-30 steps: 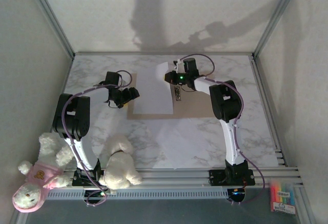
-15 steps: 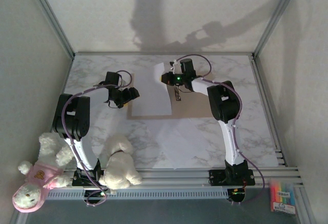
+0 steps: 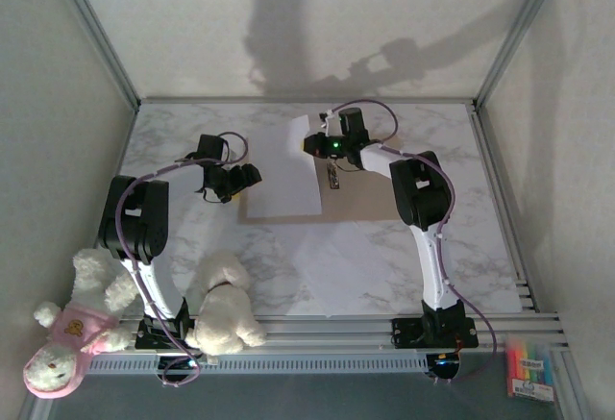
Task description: Put the files into the folder
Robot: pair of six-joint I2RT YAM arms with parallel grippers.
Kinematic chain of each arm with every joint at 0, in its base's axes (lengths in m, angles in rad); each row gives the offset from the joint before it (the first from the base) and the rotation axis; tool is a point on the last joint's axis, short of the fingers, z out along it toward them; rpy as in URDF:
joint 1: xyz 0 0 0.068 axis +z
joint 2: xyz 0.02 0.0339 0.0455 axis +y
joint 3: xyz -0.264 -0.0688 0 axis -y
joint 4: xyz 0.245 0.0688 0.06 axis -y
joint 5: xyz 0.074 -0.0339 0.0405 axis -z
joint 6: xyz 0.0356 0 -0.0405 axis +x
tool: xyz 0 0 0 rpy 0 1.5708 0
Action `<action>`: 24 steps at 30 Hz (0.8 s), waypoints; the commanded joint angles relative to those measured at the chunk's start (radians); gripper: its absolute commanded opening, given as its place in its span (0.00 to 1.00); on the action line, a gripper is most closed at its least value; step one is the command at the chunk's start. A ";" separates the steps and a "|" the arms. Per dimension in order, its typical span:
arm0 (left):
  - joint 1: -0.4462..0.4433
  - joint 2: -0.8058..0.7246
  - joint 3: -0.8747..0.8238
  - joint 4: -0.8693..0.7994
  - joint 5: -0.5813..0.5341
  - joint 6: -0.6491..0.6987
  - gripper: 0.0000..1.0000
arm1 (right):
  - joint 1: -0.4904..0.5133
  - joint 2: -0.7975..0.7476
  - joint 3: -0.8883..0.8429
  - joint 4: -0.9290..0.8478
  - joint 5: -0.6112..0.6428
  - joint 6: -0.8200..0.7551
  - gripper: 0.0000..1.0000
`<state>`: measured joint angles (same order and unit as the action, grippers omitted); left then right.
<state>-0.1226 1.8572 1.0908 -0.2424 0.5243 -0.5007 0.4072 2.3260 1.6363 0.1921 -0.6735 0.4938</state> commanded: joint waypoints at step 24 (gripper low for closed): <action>0.000 0.006 -0.020 -0.076 0.008 -0.009 0.78 | 0.012 0.007 -0.034 0.085 -0.019 0.061 0.01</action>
<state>-0.1226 1.8557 1.0904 -0.2432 0.5243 -0.5007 0.4107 2.3268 1.6234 0.2321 -0.6777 0.5270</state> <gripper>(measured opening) 0.772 0.056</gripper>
